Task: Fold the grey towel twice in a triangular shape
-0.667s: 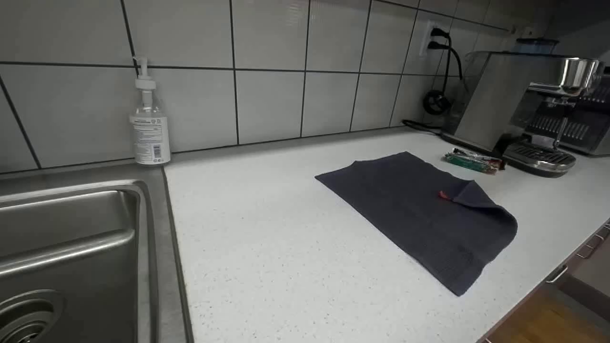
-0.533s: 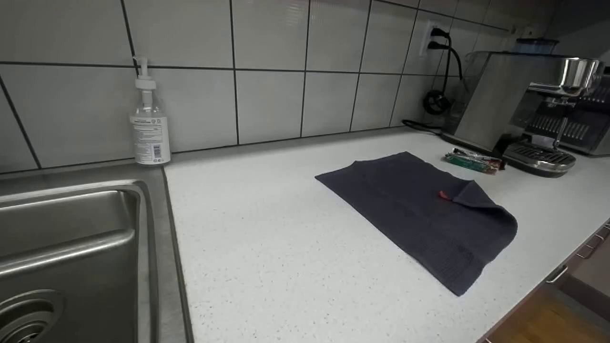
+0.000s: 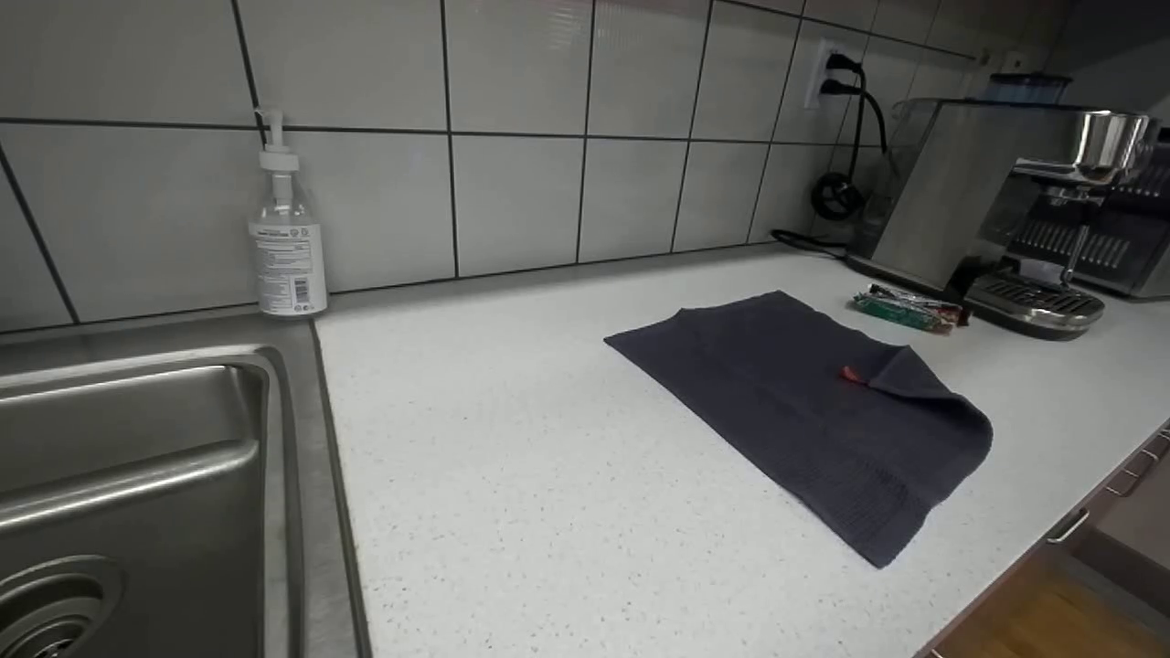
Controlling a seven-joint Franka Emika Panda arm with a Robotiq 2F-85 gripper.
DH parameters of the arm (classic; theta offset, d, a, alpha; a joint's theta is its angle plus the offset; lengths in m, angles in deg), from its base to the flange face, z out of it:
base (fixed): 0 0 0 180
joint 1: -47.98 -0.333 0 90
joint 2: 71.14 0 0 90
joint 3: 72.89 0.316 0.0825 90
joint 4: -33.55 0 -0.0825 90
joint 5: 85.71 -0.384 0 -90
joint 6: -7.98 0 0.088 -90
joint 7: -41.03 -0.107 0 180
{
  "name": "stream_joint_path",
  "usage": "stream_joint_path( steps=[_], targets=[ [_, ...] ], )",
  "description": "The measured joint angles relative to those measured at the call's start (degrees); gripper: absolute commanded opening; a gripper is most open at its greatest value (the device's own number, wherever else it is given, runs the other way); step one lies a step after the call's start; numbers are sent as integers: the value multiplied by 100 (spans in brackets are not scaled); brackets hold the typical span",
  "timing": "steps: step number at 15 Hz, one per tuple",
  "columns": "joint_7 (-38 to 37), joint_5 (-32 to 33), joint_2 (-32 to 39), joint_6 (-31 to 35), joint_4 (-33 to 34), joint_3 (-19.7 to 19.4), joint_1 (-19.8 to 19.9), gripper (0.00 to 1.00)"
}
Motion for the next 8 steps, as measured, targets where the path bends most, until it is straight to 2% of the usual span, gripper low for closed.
stream_joint_path(
  steps=[8],
  targets=[
    [122,30,-25,778,-609,-1,-79,100]
  ],
)
